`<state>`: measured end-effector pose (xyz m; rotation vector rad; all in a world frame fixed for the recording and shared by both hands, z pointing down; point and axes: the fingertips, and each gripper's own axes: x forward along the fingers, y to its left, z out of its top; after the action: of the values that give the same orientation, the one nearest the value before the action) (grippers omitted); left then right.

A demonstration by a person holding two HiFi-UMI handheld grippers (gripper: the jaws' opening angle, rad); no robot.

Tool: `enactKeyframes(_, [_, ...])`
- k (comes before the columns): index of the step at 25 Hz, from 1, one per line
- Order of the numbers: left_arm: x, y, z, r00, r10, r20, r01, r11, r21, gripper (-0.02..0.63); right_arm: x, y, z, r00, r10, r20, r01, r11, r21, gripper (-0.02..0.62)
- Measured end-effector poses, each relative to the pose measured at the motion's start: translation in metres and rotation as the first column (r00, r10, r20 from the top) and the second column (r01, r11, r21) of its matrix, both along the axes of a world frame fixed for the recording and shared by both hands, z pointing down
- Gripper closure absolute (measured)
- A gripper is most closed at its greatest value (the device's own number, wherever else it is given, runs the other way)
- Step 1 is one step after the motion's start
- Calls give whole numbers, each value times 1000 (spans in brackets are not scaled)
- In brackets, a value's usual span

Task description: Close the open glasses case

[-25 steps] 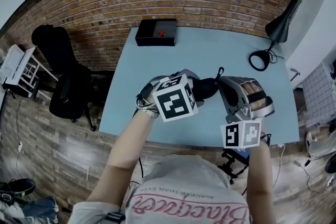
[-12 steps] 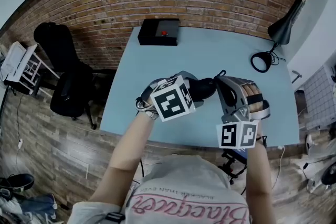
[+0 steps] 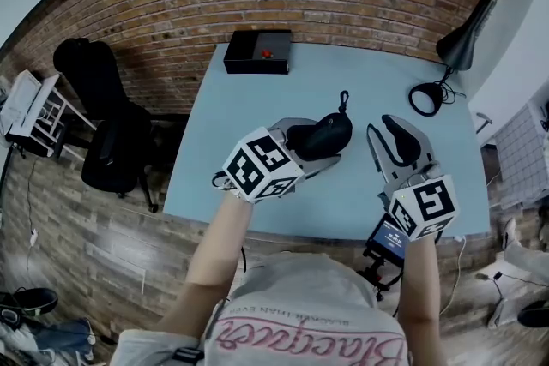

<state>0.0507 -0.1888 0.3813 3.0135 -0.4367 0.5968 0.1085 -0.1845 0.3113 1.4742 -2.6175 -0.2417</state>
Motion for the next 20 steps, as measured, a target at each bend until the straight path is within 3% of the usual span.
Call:
enactKeyframes(4, [5,5,-12,994,32,-105,-36,999,-36,335,-9,7,5,965,-119,232,145,984,-98,425])
enactKeyframes(11, [12,19,-22,973,158,-167,-167,985,-40,334,-34,18,19,902,-265,342,341,922,-184,347])
enactKeyframes(13, [12,27,-25,953,225,-203,-241,969,-57,334,-38,23,17,867,-307,393,401,897,-183,345])
enactKeyframes(17, [12,47,-34,884,367,-289,-407,909,-90,333,-48,36,10,786,-411,461,527,835,-156,347])
enactKeyframes(20, [14,48,-35,874,381,-301,-420,904,-78,331,-48,35,10,776,-422,469,537,832,-140,347])
